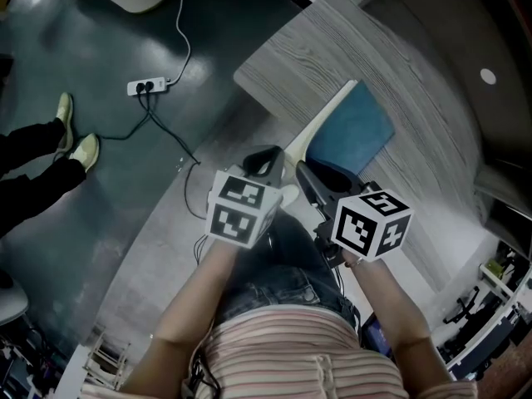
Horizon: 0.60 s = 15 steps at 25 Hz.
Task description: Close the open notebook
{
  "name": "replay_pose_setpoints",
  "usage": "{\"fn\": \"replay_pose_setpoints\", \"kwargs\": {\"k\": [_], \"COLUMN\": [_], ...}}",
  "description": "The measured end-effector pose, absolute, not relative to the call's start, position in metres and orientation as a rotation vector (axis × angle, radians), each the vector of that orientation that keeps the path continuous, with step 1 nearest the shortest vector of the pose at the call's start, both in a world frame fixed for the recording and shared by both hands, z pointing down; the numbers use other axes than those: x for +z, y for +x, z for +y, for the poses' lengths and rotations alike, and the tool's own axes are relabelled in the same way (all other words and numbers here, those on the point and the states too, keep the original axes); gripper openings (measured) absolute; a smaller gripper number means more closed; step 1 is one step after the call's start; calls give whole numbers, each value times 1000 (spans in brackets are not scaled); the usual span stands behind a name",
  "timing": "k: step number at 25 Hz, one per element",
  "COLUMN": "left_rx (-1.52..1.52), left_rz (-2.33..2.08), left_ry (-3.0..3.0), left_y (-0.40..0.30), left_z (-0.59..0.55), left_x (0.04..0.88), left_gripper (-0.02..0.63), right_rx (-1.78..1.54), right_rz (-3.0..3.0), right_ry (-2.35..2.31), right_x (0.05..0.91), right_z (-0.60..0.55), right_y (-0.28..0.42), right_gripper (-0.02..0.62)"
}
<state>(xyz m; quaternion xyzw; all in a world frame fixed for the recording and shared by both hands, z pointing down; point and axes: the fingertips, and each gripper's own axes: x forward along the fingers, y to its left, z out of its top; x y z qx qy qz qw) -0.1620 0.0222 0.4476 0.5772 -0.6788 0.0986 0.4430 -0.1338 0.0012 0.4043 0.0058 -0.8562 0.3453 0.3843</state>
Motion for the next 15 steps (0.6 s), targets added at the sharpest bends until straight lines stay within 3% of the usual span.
{"fn": "replay_pose_setpoints", "kwargs": {"k": [15], "left_rx": [229], "left_rz": [-1699], "left_ry": [1398], "left_y": [-169], "left_z": [33], "left_x": [453], "left_gripper": [12], "right_rx": [820], "right_rz": [-2147], "right_ry": [-1], "right_x": [428], "right_z": [6], "right_y": [-143], "right_gripper": [77]}}
